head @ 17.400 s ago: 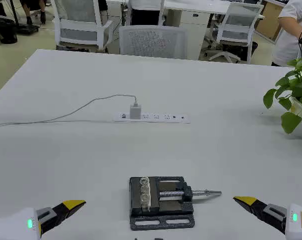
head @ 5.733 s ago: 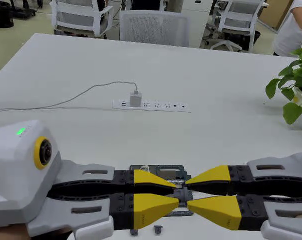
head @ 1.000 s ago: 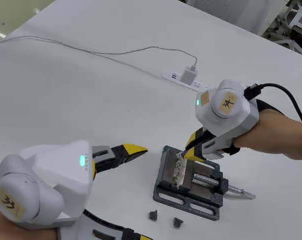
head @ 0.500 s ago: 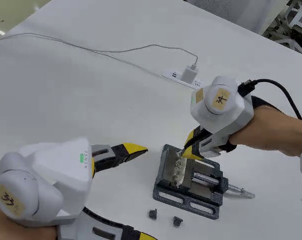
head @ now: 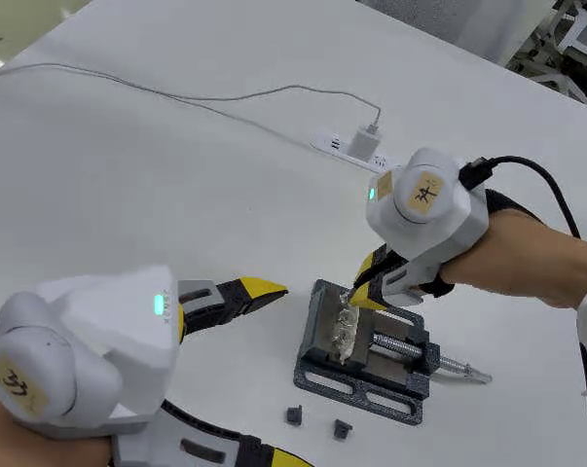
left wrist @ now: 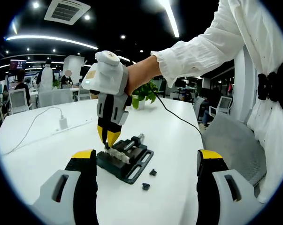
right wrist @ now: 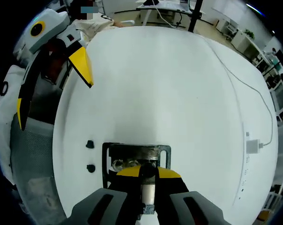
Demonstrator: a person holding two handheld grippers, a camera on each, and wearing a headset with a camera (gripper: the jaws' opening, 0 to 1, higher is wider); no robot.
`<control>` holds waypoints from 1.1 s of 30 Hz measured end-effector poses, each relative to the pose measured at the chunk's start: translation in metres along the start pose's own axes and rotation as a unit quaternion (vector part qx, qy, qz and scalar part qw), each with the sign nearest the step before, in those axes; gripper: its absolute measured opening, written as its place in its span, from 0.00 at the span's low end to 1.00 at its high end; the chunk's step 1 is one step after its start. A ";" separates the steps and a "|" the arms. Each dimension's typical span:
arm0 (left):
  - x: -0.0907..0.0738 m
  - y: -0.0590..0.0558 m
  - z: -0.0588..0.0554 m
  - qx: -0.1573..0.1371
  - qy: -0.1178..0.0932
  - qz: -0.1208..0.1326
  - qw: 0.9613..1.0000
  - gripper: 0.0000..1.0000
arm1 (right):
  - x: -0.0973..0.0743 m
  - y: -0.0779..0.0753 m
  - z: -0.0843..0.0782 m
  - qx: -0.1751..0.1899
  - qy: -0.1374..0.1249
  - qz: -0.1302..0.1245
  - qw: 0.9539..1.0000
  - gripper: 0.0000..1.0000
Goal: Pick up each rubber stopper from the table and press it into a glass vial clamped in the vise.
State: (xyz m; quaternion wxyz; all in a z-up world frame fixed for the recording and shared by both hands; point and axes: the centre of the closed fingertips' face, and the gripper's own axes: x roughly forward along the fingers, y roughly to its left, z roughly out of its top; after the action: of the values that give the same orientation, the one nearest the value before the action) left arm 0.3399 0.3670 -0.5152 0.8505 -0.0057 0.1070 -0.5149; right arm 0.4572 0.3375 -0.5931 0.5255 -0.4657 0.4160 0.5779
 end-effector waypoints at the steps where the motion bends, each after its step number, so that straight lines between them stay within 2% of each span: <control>1: 0.000 0.000 0.000 0.000 0.000 0.000 1.000 0.87 | -0.001 0.000 0.000 -0.001 -0.003 0.000 1.000 0.06; 13: -0.002 0.001 0.001 0.001 0.002 0.002 1.000 0.87 | -0.003 -0.001 0.000 0.010 -0.028 -0.004 1.000 0.07; 18: -0.002 0.000 0.000 0.000 0.005 0.001 1.000 0.87 | -0.015 -0.003 0.006 0.024 -0.057 -0.004 0.998 0.07; 25: -0.001 0.000 0.000 0.000 0.007 -0.001 1.000 0.87 | -0.023 -0.005 0.002 0.029 -0.072 -0.016 0.997 0.01; 33: 0.000 0.000 0.000 0.000 0.009 -0.004 1.000 0.86 | -0.019 0.000 0.000 0.031 -0.078 -0.011 0.996 0.00</control>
State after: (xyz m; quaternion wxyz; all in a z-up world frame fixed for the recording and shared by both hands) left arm 0.3398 0.3668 -0.5155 0.8474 -0.0012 0.1149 -0.5184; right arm 0.4575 0.3337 -0.5745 0.5767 -0.4072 0.3866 0.5934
